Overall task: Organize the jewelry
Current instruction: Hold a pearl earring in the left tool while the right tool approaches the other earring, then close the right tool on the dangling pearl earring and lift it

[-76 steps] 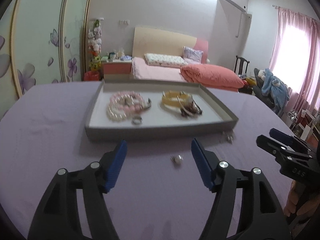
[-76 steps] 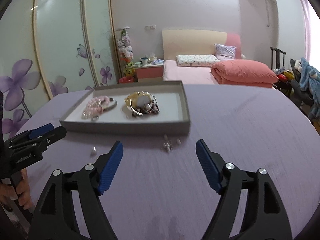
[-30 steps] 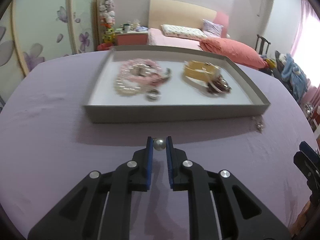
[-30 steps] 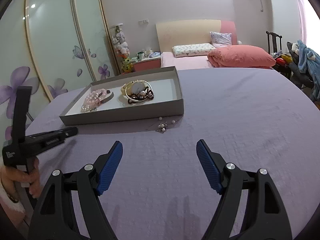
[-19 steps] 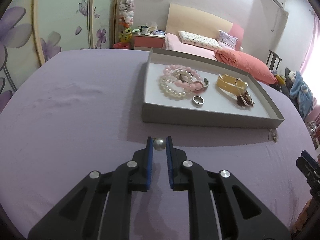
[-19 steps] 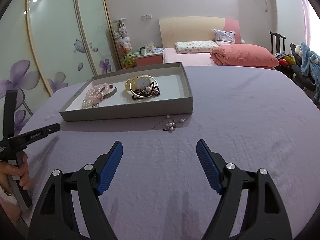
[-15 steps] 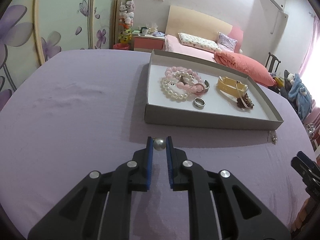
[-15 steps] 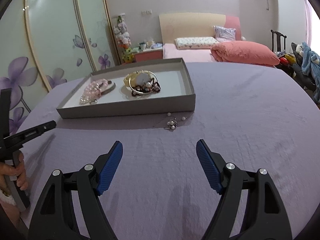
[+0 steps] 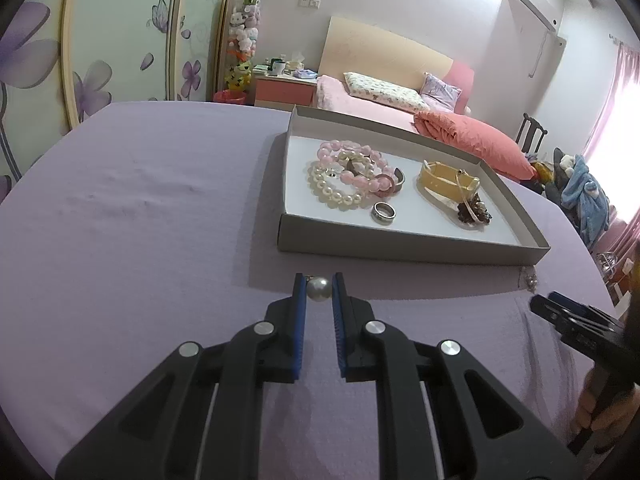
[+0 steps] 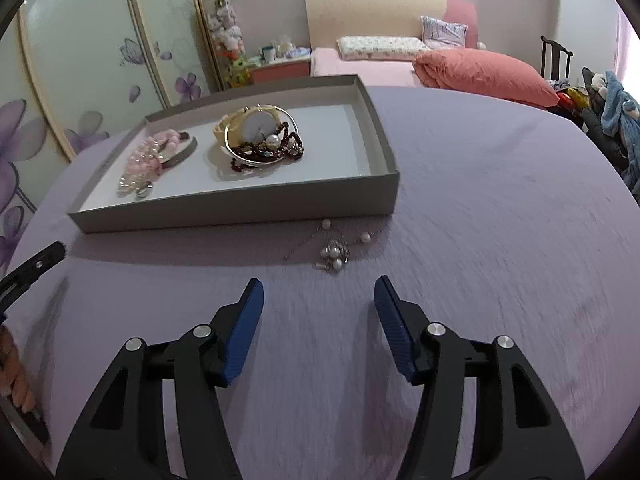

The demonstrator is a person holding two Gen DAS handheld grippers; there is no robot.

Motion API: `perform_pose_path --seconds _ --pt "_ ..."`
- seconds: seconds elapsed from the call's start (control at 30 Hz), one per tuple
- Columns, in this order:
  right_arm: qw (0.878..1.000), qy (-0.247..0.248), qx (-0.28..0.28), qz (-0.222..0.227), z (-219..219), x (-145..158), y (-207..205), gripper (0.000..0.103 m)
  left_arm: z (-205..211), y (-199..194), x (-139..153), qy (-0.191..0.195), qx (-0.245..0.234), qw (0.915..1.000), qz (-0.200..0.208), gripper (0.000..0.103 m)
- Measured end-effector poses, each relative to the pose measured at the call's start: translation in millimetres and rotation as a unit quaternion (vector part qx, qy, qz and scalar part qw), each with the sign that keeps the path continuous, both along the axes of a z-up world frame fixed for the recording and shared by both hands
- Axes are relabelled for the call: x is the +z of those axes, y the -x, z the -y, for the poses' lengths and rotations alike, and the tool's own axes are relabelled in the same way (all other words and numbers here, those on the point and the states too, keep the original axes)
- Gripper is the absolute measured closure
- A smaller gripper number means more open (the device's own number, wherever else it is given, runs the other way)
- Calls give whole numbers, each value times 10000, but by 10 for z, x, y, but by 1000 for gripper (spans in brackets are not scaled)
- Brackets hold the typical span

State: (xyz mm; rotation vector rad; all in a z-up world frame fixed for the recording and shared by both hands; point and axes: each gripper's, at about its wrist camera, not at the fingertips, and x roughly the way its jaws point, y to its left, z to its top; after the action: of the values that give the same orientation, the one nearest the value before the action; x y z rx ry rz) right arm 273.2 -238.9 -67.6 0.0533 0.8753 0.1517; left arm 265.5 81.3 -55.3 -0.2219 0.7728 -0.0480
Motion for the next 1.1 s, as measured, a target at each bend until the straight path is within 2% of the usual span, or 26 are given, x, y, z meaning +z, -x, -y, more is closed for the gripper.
perform_pose_path --seconds 0.17,0.3,0.53,0.6,0.67,0.73,0.97,1.1 --pt "9998 189 -79 -13 -42 2 -164 61 -21 -5 -9 65 -2 10000 -13 89" --pt "9998 180 -119 -13 -13 -4 -170 65 -16 -10 -11 87 -16 10000 -24 89" --pt "9996 257 -114 -18 -28 -3 -182 66 -7 -13 -11 86 -15 10000 -25 89" --pt "9995 277 -136 -16 -33 -3 -192 72 -6 -13 -13 80 -7 10000 -28 89" --pt "9996 260 -137 -11 -18 -1 -197 87 -8 -14 -12 77 -3 10000 -29 89" --pt "9997 202 -118 -15 -2 -7 -196 93 -7 -18 -9 66 7 10000 -28 89" --pt "10000 36 49 14 22 14 -148 95 7 -13 -3 42 25 10000 -16 89" --pt "9996 -48 189 215 -13 77 -7 97 32 4 2 -10 -2 10000 5 89"
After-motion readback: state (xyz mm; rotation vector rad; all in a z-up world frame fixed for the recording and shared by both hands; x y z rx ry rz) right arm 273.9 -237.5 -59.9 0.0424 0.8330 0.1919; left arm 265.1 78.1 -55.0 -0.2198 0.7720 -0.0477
